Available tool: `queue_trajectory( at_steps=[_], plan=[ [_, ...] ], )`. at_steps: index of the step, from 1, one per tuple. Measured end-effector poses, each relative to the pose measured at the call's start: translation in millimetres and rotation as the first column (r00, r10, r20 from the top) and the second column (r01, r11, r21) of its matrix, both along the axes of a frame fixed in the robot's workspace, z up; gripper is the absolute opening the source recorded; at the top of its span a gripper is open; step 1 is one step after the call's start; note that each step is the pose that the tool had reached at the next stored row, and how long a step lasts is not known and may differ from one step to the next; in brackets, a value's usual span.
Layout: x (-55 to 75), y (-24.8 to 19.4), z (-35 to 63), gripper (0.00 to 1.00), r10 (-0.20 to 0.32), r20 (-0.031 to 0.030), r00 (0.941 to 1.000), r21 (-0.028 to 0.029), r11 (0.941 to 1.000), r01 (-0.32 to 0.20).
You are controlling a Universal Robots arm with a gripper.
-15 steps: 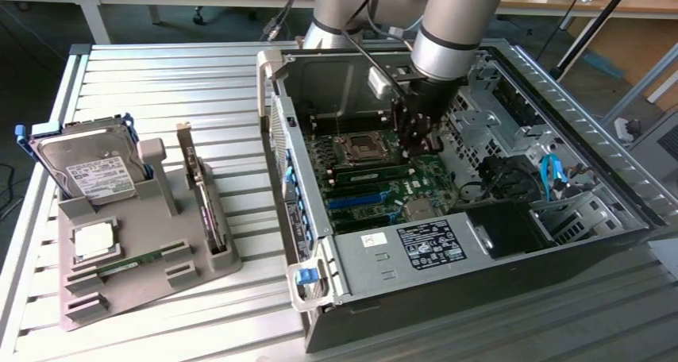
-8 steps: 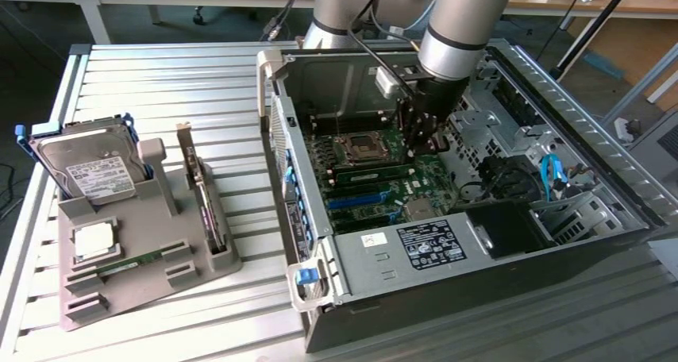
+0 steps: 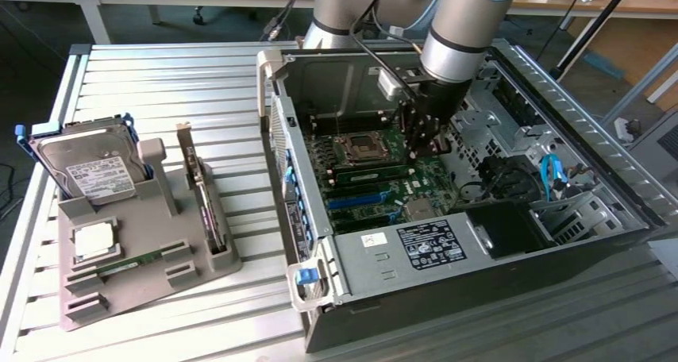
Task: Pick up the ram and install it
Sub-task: 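Press down the ram until it locks into place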
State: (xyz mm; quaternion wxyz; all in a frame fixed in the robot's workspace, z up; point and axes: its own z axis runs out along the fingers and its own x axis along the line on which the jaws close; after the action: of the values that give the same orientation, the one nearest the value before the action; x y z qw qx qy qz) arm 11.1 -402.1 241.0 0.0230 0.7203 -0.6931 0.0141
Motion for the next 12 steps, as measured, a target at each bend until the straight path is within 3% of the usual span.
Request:
queue_trajectory(
  at_steps=[2, 12],
  plan=[
    [0.0, -1.6, -3.8, 0.11, -0.001, 0.0, 1.0, 0.0, 1.0, 0.001],
    [0.6, -1.7, -6.0, 0.11, -0.001, 0.0, 1.0, 0.0, 1.0, 0.001]
  ],
)
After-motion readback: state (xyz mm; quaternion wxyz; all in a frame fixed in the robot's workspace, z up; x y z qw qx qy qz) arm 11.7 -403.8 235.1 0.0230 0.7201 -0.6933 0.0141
